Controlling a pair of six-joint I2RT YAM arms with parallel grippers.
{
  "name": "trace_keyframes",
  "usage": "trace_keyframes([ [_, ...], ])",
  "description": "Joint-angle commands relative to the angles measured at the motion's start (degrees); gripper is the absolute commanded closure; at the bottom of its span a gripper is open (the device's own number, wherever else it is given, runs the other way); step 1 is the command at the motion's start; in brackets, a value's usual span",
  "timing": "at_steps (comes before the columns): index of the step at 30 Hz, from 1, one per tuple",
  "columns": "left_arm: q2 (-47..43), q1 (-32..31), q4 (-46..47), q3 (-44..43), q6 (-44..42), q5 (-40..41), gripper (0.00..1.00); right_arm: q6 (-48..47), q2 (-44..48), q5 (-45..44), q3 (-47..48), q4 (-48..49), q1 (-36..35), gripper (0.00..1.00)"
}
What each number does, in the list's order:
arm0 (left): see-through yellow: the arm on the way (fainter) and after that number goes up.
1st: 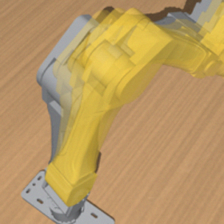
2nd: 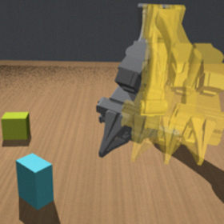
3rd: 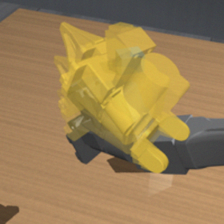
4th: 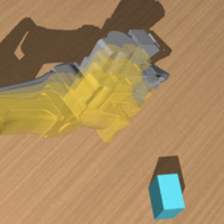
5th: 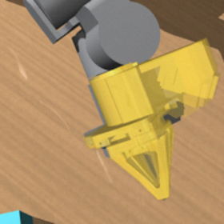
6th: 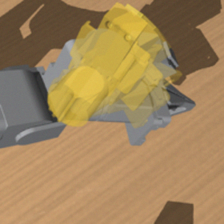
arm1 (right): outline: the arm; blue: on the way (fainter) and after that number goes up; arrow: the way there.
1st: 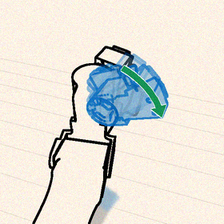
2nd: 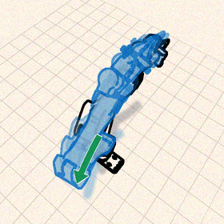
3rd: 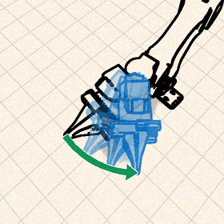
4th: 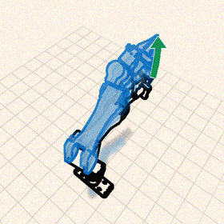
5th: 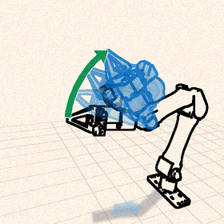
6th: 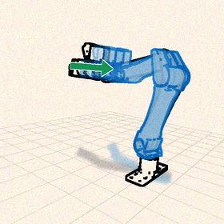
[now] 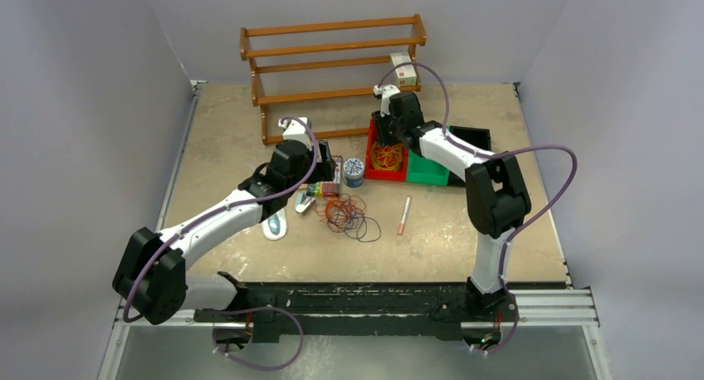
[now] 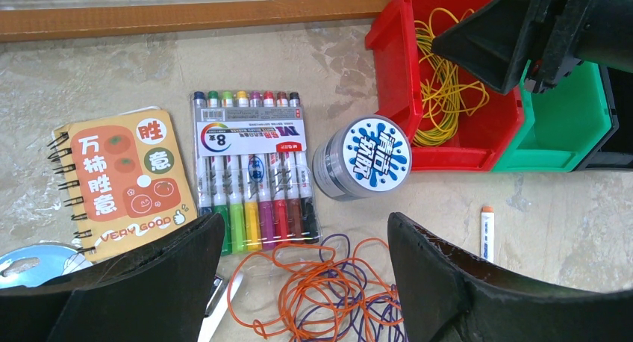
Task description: Untangle the cables
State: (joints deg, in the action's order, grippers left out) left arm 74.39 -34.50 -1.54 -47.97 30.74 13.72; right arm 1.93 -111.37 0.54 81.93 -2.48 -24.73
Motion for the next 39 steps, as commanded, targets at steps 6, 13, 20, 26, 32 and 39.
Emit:
trace_keyframes([
  [6, -1.2, 0.4, 1.3, -1.2, -0.2, 0.4, 0.2, -0.4, 4.8, 0.5, 0.2, 0.9, 0.0, 0.51],
  [13, -1.0, 0.4, 1.1, -1.3, -0.1, 0.4, 0.2, -0.9, 10.1, -3.1, -2.1, 2.6, 0.0, 0.48],
  [20, -0.6, 0.4, 1.3, -1.2, 0.4, -0.2, 0.2, -1.6, 20.2, -3.0, -12.9, 12.4, 0.0, 0.47],
  [26, 0.3, 0.4, 0.9, -0.1, 0.9, -1.5, 0.2, 1.6, 27.6, 5.9, -19.8, 14.9, 0.1, 0.47],
  [32, 2.3, 0.4, -1.0, 1.2, 1.2, -0.7, 0.21, 0.5, 28.4, 12.1, -21.8, 11.2, 0.0, 0.47],
  [39, 6.0, 0.4, 0.2, 2.3, 0.8, -0.5, 0.29, 1.5, 27.9, 15.4, -24.1, 12.2, -0.1, 0.47],
])
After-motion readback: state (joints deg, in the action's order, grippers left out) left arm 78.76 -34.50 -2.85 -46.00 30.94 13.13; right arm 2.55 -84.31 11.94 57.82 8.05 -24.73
